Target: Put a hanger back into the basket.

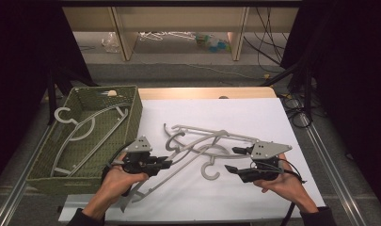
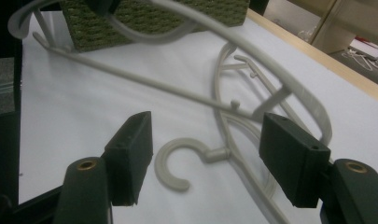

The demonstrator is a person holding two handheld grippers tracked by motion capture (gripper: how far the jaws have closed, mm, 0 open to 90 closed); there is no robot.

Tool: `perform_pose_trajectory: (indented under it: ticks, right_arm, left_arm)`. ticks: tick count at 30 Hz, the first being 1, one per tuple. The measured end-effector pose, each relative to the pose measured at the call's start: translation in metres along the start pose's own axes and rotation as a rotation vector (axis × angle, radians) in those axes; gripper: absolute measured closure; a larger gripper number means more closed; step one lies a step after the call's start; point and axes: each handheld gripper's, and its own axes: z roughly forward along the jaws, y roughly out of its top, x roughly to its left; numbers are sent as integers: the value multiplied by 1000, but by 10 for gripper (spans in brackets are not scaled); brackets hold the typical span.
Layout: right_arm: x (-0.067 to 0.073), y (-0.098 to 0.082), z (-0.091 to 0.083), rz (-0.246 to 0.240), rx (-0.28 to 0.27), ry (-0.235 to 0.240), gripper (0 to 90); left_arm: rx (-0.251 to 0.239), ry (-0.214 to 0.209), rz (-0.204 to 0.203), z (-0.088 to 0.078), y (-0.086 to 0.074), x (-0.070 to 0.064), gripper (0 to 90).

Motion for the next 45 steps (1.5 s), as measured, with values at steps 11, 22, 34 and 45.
perform_pose_trajectory:
  ticks: [11, 22, 34, 45]
  right_arm:
    - [5, -13, 2, 71, -10, -23, 274]
    - [10, -19, -2, 115, -16, -37, 221]
    - [12, -21, 0, 118, -8, -26, 222]
    - [12, -21, 1, 121, -5, -26, 223]
  left_arm:
    - [-94, -7, -74, -28, 5, 10, 789]
    - [-165, 2, -117, -57, 15, 16, 789]
    - [-229, 24, -154, -108, 34, 33, 789]
    - [-241, 58, -240, -147, 38, 53, 789]
